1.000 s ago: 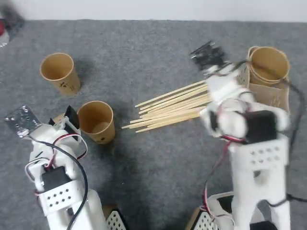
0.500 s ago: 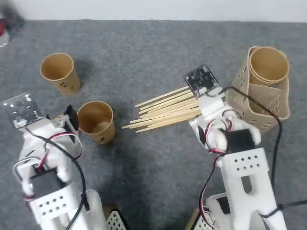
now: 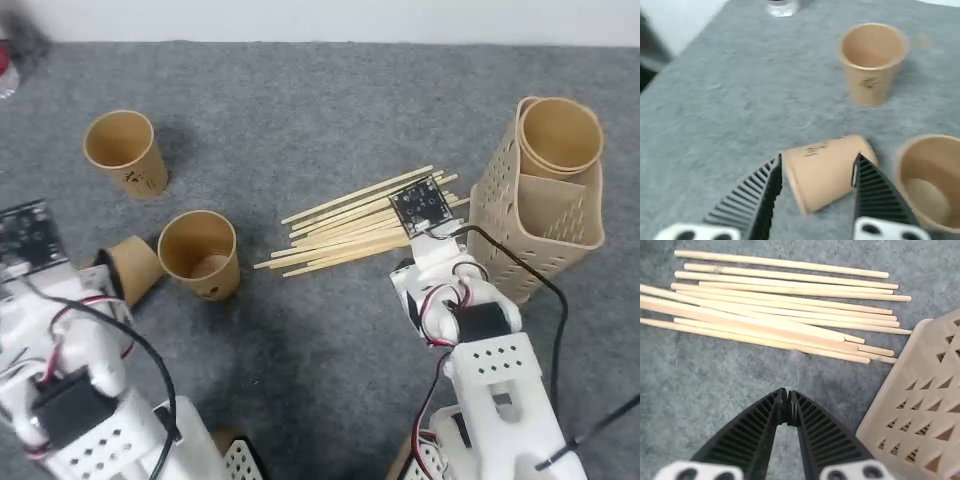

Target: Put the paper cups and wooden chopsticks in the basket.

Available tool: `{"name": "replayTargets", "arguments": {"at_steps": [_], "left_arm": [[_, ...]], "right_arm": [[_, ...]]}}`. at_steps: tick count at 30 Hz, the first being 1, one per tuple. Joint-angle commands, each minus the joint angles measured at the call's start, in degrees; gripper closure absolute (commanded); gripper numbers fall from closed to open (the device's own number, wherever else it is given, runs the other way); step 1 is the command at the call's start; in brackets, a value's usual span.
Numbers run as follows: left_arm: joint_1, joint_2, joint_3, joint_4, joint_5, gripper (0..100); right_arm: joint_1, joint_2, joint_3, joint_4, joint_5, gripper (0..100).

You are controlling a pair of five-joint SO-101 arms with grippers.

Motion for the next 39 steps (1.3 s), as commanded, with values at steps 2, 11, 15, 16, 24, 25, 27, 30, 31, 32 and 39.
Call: {"name": "replayTargets", "arguments": {"at_steps": [2,11,15,16,24,25,27,30,31,32,39], "left_arm": [[-4.3,0.1,6.6,-7.2,-0.6,77],[-5.5,0.1,22.2,-21.0,8.5,75],[-5.9,0.1,26.0,-23.6,10.7,73],[-6.0,0.1,26.9,-24.0,10.7,73],[-7.5,2.9,28.5,-24.4,11.5,73],[-7.5,4.8,29.1,-25.7,11.4,73],[-7.6,10.8,29.8,-32.1,11.6,73],[-7.2,22.0,27.9,-38.8,11.7,73],[-7.2,25.1,26.0,-38.8,11.8,73],[-7.2,28.2,23.9,-38.3,11.9,73],[-7.0,37.5,16.7,-38.0,14.7,78]], "right_arm": [[0.5,-1.3,-0.5,-1.0,-0.6,98.9],[0.5,-1.4,1.1,-1.3,-0.6,98.9],[0.5,-1.4,1.1,-1.3,-0.6,98.9],[0.5,-1.3,1.1,-1.3,-0.6,98.9],[0.5,-1.3,1.1,-1.1,-0.6,98.9],[0.5,-1.3,1.1,-1.1,-0.6,98.9],[0.5,-1.3,1.1,-1.1,-0.6,98.9],[0.5,-1.5,1.1,-1.0,-0.6,98.9],[0.5,-1.5,1.1,-1.0,-0.6,98.9],[0.5,-1.6,1.1,-1.0,-0.6,98.9],[0.5,-1.5,1.1,-1.2,-0.6,98.9]]}}
